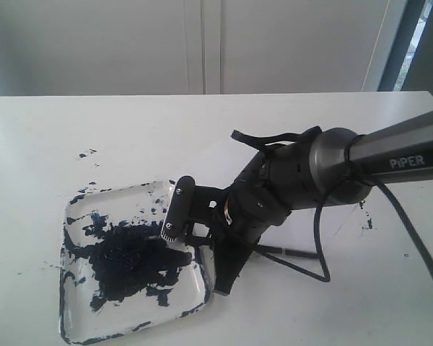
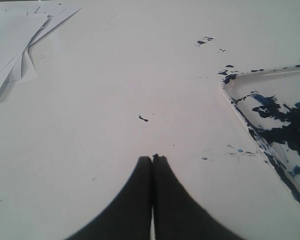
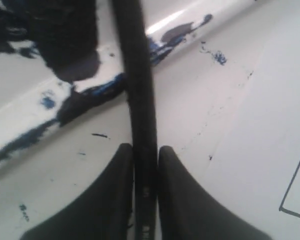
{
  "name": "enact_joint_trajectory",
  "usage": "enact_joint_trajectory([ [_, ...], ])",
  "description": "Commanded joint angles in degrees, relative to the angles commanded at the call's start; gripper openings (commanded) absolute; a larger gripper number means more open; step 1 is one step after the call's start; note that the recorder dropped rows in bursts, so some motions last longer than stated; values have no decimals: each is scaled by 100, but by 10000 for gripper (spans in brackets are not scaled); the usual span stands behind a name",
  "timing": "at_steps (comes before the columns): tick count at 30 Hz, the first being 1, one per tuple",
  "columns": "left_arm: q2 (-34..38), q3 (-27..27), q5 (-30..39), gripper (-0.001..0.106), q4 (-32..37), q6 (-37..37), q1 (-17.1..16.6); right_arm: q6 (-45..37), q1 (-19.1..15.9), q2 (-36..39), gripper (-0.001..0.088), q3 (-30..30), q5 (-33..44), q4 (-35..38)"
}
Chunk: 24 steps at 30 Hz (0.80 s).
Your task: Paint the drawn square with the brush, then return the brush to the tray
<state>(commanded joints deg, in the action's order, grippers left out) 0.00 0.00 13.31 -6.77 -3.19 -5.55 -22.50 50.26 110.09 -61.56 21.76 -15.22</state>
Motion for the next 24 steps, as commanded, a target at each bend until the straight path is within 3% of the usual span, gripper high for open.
enact_joint_trajectory([
  [2,0,0,0,3,0,0,0,-30,0,-78,6,0,93,0],
  [11,0,0,0,3,0,0,0,-323,0,-846,0,0,663,-9],
  [18,0,0,0,3,0,0,0,-581,53,-1433,0,-46,2115,-123],
  [24,0,0,0,3,0,0,0,544,53,-2059,0,-378,2844,-99],
])
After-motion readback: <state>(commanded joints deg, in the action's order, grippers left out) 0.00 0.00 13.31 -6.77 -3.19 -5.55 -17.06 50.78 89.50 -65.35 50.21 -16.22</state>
